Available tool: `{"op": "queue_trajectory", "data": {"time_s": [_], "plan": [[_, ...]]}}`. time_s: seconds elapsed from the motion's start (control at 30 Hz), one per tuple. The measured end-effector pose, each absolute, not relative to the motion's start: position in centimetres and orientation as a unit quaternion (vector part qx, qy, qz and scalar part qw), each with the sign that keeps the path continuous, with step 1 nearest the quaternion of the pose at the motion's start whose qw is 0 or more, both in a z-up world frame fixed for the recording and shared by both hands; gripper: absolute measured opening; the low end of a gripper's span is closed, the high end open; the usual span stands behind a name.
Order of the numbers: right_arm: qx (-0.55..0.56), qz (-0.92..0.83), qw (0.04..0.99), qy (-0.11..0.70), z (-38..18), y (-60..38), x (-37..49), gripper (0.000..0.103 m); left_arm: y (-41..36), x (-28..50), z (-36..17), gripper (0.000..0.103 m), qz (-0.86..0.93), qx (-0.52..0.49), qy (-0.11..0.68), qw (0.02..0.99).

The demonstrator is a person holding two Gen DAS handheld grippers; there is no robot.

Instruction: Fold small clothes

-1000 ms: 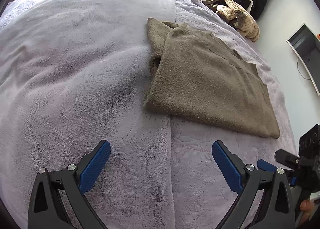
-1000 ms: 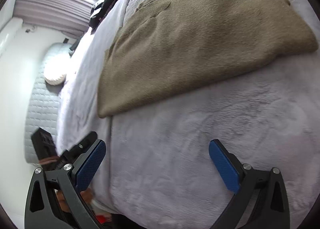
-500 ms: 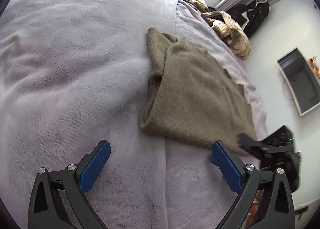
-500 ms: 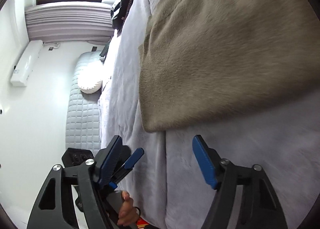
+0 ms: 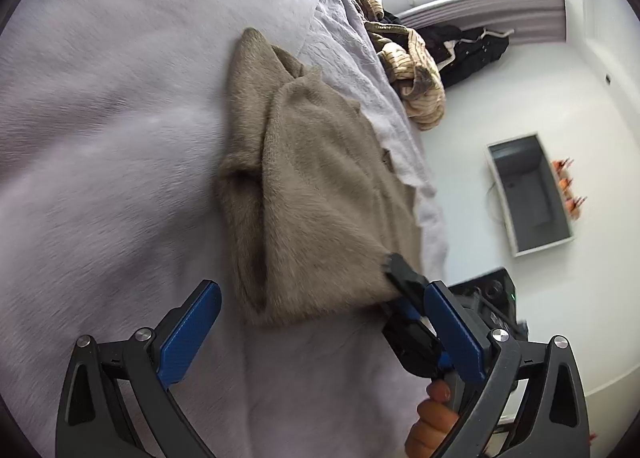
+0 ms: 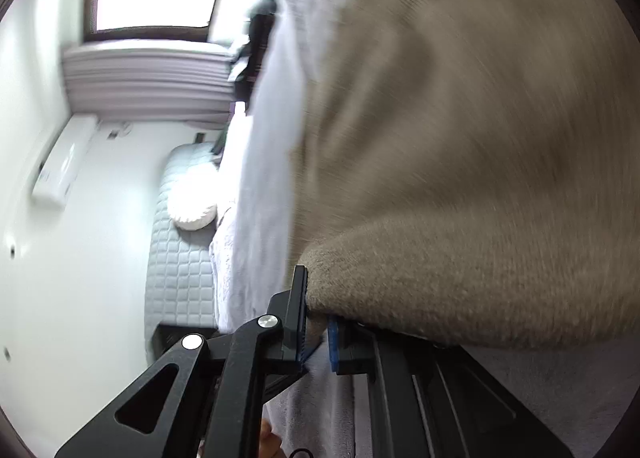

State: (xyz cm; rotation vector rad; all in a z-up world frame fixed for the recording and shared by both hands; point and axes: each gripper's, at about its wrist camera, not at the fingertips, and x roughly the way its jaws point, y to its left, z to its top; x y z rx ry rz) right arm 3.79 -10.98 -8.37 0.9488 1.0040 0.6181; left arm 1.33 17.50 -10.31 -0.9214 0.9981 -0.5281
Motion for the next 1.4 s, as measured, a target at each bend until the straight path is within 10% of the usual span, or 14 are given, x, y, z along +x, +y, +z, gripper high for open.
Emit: {"op": "queue_trajectory", "data": {"time_s": [0.57,0.77,0.87,0.93,1.0,1.13,1.4], "plan": [[0.375,0.297,0.747,0.462,-6.5,-11.5,2.9,0.01,12.7,12.5,-10.1,0.101,-0.259,-0.413,0.471,0.735],[0.284,0.302,0.712,0.567,-7.2,-11.5,1.4,0.029,11.7,13.4,-10.5,0.1,-0.236,-0.388,0.481,0.75],[0.239,0.303,0.738,0.554,-5.0,-13.1,0.7,0.066,11.0,13.4,-10.3,0.063,-0.198,-0.342,0.493,0.775],[0.227,0.298,0.766,0.522,-3.1,-14.8,0.9,0.066,10.3,13.7,-10.3,0.031,-0.17,-0.285,0.51,0.793],[0.227,0.269,0.794,0.495,-2.0,-16.6,1.7,0.063,10.4,13.5,-10.3,0.028,-0.166,-0.28,0.509,0.797],[0.209,0.191,0.828,0.484,-2.4,-18.9,5.3,0.009,10.4,13.0,-9.0,0.021,-0.162,-0.273,0.493,0.81],[0.148,0.148,0.817,0.538,-8.7,-18.0,9.6,0.004,6.5,12.0,-2.8,0.021,-0.165,-0.178,0.448,0.86]]}}
